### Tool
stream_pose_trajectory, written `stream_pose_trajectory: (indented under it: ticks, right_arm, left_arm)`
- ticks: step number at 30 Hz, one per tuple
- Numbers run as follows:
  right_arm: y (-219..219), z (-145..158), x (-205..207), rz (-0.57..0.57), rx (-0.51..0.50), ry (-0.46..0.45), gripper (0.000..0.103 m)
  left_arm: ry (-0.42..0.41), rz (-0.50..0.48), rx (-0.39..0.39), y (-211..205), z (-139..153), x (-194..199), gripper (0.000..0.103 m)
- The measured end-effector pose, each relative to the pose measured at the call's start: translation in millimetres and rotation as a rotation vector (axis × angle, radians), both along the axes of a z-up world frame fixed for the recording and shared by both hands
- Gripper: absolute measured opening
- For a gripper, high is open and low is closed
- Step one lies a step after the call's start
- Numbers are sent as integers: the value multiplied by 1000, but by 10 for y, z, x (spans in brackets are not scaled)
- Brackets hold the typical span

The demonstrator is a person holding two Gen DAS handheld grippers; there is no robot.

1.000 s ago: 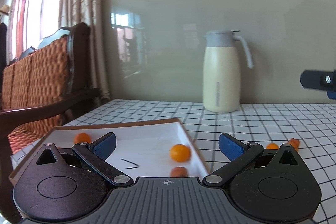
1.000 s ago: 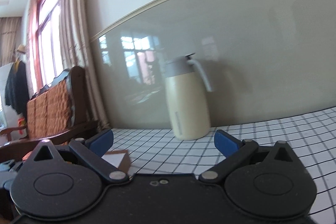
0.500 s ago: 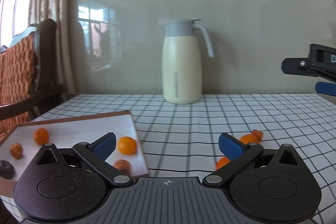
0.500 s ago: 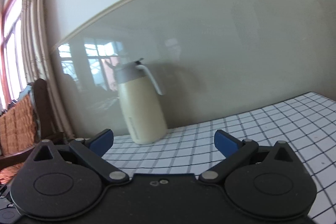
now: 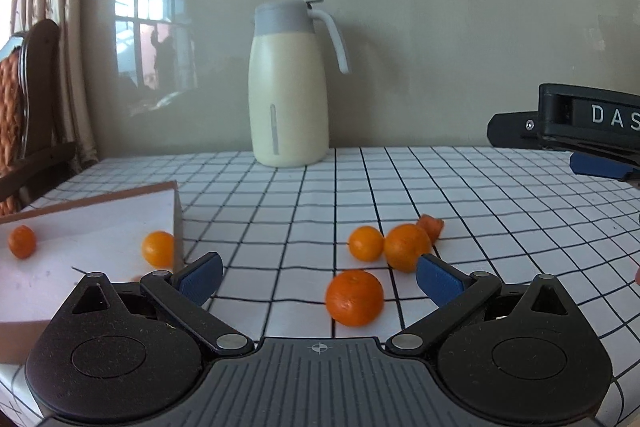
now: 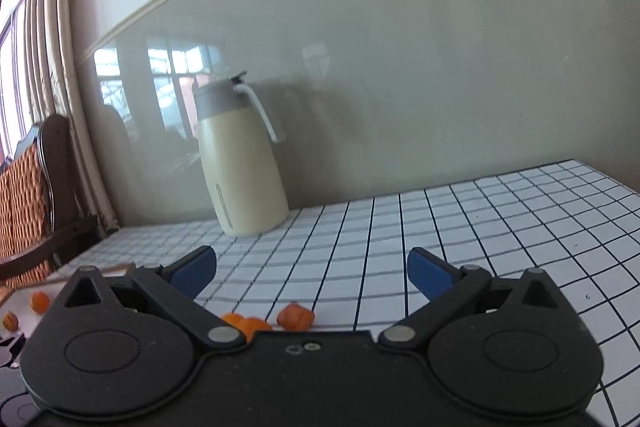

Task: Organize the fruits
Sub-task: 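Move both open tools back to the loose tangerines, then grasp a tangerine with the left tool while the right tool grasps another tangerine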

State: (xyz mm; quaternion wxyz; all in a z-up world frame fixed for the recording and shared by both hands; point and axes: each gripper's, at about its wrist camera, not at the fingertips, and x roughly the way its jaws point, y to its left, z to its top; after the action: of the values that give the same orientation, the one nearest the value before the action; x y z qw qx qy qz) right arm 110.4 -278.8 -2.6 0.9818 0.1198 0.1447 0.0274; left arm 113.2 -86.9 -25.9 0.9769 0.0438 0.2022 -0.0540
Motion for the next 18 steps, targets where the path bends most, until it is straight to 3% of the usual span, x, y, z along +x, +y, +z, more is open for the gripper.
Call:
stream_pose_trajectory:
  ticks: [15, 17, 18]
  right_arm:
    - [-29, -81, 10, 19, -6, 48, 96]
    - [-10, -89, 24, 24, -15, 52, 96]
    - [-1, -91, 35, 27, -19, 55, 96]
  left_arm:
    - [34, 8, 17, -143, -121, 72, 102]
    - [40, 11, 11, -145, -138, 100, 99]
    - [46, 13, 10, -148, -149, 115, 90]
